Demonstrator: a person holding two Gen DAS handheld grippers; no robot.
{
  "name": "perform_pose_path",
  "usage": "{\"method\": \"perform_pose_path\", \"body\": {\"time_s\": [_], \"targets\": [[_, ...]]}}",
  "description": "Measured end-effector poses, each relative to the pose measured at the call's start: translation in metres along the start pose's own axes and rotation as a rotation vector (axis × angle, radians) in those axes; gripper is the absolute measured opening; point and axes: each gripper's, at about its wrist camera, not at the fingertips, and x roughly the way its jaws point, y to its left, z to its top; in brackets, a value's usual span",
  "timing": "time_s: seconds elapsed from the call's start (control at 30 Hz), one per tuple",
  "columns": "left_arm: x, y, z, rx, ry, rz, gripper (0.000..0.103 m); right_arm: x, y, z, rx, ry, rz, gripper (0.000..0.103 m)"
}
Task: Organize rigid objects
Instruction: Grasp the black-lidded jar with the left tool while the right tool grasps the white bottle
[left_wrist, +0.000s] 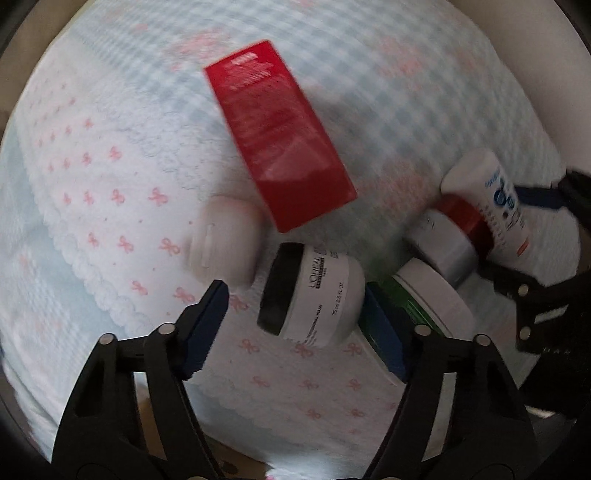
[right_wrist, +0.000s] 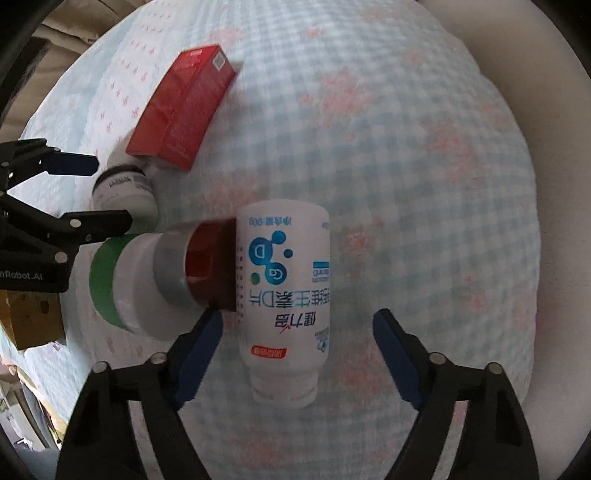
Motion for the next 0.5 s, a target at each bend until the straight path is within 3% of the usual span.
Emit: {"method": "perform_pose_path", "body": {"time_s": [0.07, 0.2, 0.27, 0.37, 0.5], "targets": [[0.007, -0.006, -0.001, 0.017, 0.013, 0.002, 0.05, 0.006, 0.001, 0.0, -0.006, 0.013, -0.008, 0.072], [0.011, -0.009, -0.006, -0.011, -0.018, 0.01, 0.049, 0.01, 0.004, 0.002, -0.005, 0.01, -0.012, 0.068], [0.013, -0.012, -0.008, -0.013, -0.032, 0.016, 0.049, 0.012, 0.005, 0.006, -0.004, 0.01, -0.017, 0.055], [0.011, -0.013, -0.014, -0.006, -0.053, 0.026, 0.048, 0.012, 0.006, 0.007, -0.006, 0.01, 0.001, 0.046], [0.002, -0.01, -0.013, -0.019, -0.068, 0.026, 0.048, 0.012, 0.015, 0.01, 0.005, 0.005, -0.01, 0.046]]}}
